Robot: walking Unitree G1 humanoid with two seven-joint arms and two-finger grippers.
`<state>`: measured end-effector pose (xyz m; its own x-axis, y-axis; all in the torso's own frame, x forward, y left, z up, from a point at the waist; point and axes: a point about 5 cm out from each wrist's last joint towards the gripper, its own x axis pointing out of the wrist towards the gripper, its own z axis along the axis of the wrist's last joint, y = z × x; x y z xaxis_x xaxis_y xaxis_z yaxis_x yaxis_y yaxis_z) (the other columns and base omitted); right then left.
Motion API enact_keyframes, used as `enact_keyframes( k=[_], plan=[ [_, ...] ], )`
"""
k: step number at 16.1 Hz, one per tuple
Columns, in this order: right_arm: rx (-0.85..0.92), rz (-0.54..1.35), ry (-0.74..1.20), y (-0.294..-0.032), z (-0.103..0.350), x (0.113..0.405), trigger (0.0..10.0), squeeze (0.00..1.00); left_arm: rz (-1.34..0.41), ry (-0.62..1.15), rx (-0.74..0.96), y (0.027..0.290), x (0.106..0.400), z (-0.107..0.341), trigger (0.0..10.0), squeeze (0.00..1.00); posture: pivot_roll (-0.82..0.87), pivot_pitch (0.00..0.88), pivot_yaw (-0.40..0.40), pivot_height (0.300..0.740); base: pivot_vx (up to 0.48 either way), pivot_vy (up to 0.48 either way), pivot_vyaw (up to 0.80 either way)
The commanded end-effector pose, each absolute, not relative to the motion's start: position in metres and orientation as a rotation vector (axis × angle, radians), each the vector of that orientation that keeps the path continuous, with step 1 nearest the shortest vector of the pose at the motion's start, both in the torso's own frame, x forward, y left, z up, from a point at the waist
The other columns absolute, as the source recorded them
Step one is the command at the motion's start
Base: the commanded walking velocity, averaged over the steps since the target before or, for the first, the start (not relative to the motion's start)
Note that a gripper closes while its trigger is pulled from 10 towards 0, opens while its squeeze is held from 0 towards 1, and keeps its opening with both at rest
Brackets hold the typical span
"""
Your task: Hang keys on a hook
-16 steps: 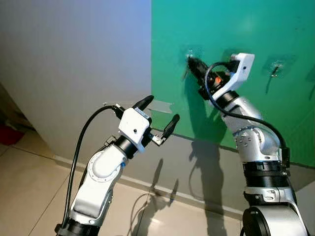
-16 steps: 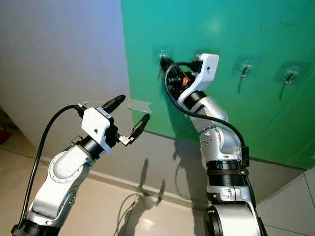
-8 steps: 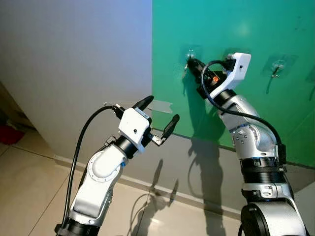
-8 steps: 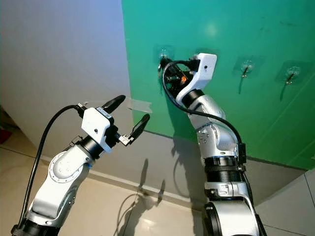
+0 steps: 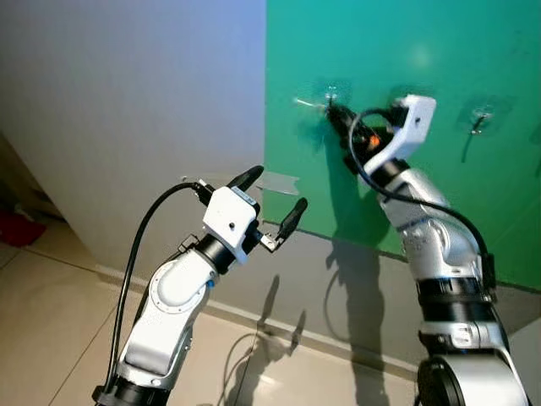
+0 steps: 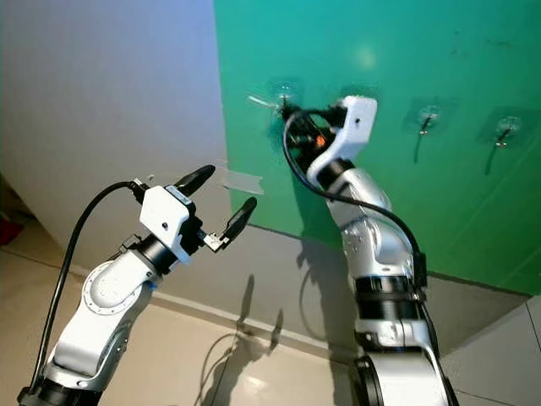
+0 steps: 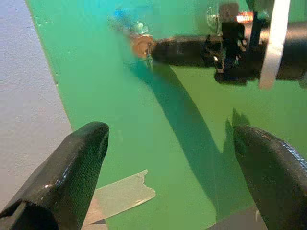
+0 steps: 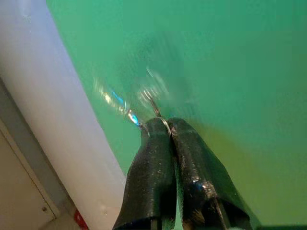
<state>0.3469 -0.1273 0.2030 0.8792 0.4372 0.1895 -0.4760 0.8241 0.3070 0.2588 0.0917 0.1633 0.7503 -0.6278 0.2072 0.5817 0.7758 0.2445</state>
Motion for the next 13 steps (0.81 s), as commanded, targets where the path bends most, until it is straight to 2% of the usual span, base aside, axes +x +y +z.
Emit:
enact_keyframes(
  k=[1,9,13],
  plan=[
    [0.327,0.432,-0.081,-0.139,0.197,0.345,10.0,0.0,-0.681,-0.295,0.177,0.09,0.257,0.166,10.0,0.0,-0.08,0.0,-0.007,0.74,0.0,0.0,0.0],
    [0.299,0.416,-0.109,-0.146,0.205,0.341,10.0,0.0,-0.679,-0.312,0.179,0.085,0.264,0.17,10.0,0.0,-0.09,0.0,0.003,0.74,0.0,0.0,0.0],
    [0.332,0.407,-0.254,-0.147,0.233,0.344,10.0,0.0,-0.662,-0.321,0.179,0.086,0.266,0.172,10.0,0.0,-0.09,0.0,0.003,0.74,0.0,0.0,0.0]
  ],
)
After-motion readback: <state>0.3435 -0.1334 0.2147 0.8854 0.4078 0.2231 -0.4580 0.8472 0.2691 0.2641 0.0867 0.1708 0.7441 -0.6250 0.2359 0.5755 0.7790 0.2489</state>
